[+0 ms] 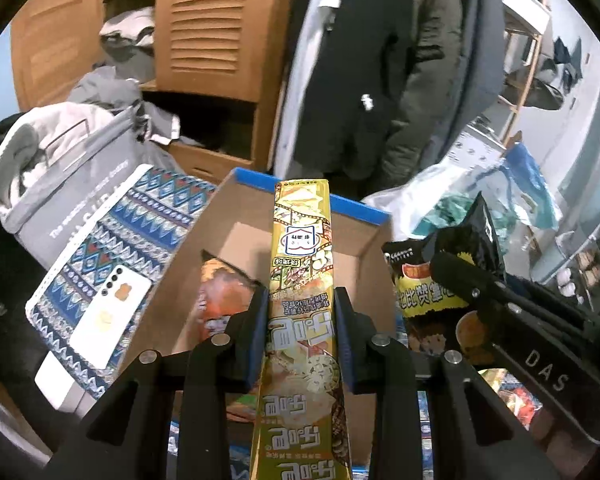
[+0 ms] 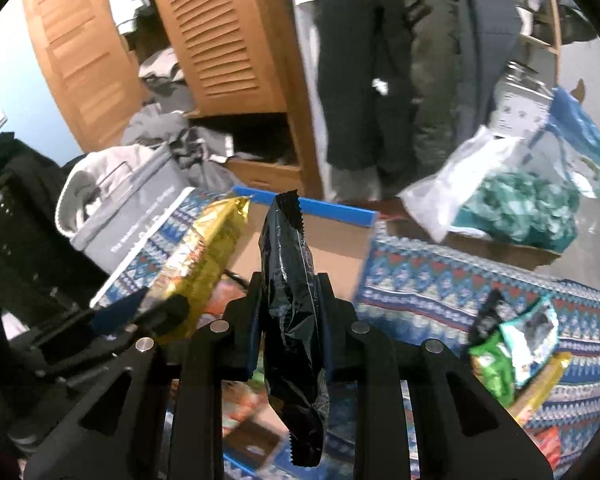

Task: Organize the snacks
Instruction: 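Carry the yellow package and black bag over the cardboard box, then open both tools to drop the packages into the box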

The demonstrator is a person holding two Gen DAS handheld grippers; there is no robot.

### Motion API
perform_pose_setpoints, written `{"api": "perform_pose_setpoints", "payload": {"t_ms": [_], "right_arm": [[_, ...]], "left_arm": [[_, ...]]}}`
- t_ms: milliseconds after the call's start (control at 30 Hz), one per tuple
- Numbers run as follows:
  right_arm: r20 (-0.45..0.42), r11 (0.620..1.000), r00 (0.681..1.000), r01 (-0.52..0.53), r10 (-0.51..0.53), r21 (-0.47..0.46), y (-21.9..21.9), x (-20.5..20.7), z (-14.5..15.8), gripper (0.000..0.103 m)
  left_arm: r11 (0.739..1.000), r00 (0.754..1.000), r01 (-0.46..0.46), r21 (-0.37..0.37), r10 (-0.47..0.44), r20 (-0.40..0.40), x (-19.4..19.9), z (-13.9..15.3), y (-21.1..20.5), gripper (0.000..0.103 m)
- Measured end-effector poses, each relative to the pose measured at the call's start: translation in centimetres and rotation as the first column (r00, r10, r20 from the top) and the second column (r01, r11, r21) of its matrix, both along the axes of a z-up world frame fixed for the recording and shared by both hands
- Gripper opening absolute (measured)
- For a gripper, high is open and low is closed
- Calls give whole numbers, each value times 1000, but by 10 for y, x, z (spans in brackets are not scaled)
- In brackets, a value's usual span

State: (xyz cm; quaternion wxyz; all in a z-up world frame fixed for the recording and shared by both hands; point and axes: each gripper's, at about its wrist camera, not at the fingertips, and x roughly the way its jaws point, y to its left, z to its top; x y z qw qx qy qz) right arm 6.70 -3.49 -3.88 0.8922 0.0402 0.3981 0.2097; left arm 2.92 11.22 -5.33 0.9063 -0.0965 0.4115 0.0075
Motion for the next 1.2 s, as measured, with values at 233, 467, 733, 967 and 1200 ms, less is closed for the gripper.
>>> {"api": "perform_pose_setpoints", "payload": {"t_ms": [233, 467, 733, 967, 1200], "right_arm": [[-49, 998, 997, -53, 52, -17, 36, 8, -15, 23], [-103, 997, 993, -63, 58, -48, 47, 15, -30, 25], [-78, 999, 997, -33, 30, -37, 35, 14, -23, 58], [-78, 999, 997, 6, -8, -33, 20, 13, -20, 63], [-76, 998, 997, 27, -32, -59, 5, 6, -19, 64]], "left_arm": [[999, 998, -36, 6, 36, -54, 3, -24, 27, 31], [998, 991, -59, -21, 57, -121, 7, -43, 38, 34], [997, 988, -80, -19, 77, -136, 7, -43, 40, 58], [996, 991, -85, -4, 84, -103, 2, -32, 36, 73], [999, 995, -47, 2, 47, -84, 0, -24, 22, 75]]}}
